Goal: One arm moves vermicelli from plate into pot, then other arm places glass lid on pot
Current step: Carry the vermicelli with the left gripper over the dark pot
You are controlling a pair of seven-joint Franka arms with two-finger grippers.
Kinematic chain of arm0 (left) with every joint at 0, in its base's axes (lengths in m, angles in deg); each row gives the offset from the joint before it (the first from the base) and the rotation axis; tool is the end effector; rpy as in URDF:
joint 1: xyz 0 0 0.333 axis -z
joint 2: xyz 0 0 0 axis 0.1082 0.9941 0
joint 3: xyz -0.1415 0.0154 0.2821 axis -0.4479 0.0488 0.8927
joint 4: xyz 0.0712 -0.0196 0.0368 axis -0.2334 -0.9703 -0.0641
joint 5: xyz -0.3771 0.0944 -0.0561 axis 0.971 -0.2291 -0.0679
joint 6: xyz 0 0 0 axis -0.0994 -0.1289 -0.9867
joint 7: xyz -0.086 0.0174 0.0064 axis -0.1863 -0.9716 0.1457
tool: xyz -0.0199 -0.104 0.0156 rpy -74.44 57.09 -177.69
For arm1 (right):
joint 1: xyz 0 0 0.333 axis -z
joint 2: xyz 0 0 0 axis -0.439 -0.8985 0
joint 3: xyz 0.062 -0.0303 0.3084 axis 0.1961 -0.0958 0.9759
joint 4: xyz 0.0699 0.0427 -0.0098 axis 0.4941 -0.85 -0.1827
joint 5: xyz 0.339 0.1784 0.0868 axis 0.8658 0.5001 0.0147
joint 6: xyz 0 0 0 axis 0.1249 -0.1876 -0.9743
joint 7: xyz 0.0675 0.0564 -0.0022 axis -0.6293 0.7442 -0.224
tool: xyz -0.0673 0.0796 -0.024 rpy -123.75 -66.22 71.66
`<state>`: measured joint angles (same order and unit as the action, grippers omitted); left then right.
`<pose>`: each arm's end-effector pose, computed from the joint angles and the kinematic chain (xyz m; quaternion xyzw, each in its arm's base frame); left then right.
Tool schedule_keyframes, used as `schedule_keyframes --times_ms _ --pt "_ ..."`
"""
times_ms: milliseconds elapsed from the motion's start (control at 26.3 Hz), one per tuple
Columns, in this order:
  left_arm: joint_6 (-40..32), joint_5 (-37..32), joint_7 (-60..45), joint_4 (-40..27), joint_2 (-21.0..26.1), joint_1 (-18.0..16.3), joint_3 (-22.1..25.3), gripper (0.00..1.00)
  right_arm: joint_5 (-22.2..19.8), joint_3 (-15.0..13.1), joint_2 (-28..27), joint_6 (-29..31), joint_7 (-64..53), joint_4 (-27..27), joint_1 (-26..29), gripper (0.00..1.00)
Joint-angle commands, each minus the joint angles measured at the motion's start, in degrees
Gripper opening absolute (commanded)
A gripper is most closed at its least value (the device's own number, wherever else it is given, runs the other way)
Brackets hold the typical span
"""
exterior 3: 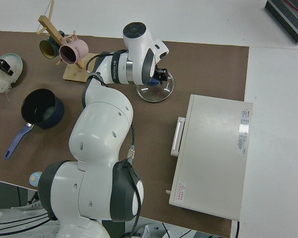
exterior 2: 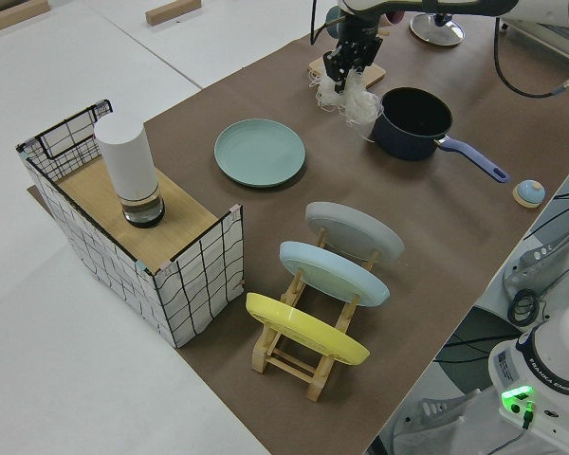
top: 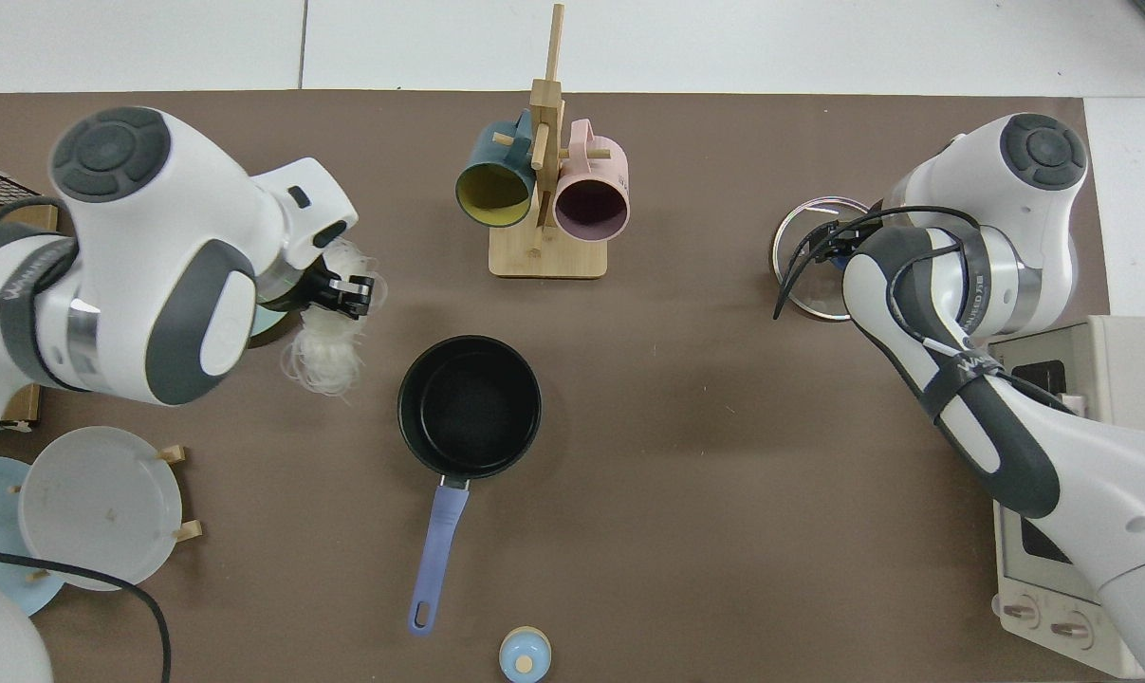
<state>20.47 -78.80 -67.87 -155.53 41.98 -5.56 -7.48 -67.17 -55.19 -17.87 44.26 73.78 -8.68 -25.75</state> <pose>0.6112 -0.1630 0.4493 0.9952 -0.0923 -0.0220 0.0235 0.6953 0.0133 0.3320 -0.9997 0.0081 -0.0244 0.0029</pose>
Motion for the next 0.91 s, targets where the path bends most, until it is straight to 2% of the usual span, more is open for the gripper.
schedule_keyframes --times_ms 0,38,114,342,418,722,874 --pt "0.42 0.66 -7.58 -5.01 -3.78 0.84 -4.02 0.0 0.61 0.18 1.47 1.74 -0.67 -2.4 0.24 0.79" --pt "0.77 0.75 -8.19 -5.62 -3.95 0.84 -4.72 0.0 0.61 0.18 1.47 1.74 -0.67 -2.4 0.24 0.76" --pt "1.04 0.75 -10.12 -6.5 -4.31 0.84 -6.21 0.0 0.61 0.18 1.47 1.74 -0.67 -2.4 0.24 0.63" --pt "2.27 0.75 -14.43 -10.01 -5.27 0.93 -10.26 0.0 0.61 0.18 1.56 1.65 -0.76 -2.31 0.58 0.12" --pt "3.32 0.75 -16.54 -11.77 -6.06 0.93 -11.4 0.0 0.61 0.18 1.65 1.65 -0.67 -1.88 0.33 0.0" --pt "13.33 0.49 -18.48 -18.89 -6.86 1.28 -12.29 0.0 0.61 0.18 5.86 0.42 0.21 -1.52 0.06 0.0" --pt "15.63 -2.05 -19.45 -19.6 -6.77 1.63 -12.29 0.0 0.61 0.18 9.99 -3.96 0.21 -1.79 0.06 0.0"
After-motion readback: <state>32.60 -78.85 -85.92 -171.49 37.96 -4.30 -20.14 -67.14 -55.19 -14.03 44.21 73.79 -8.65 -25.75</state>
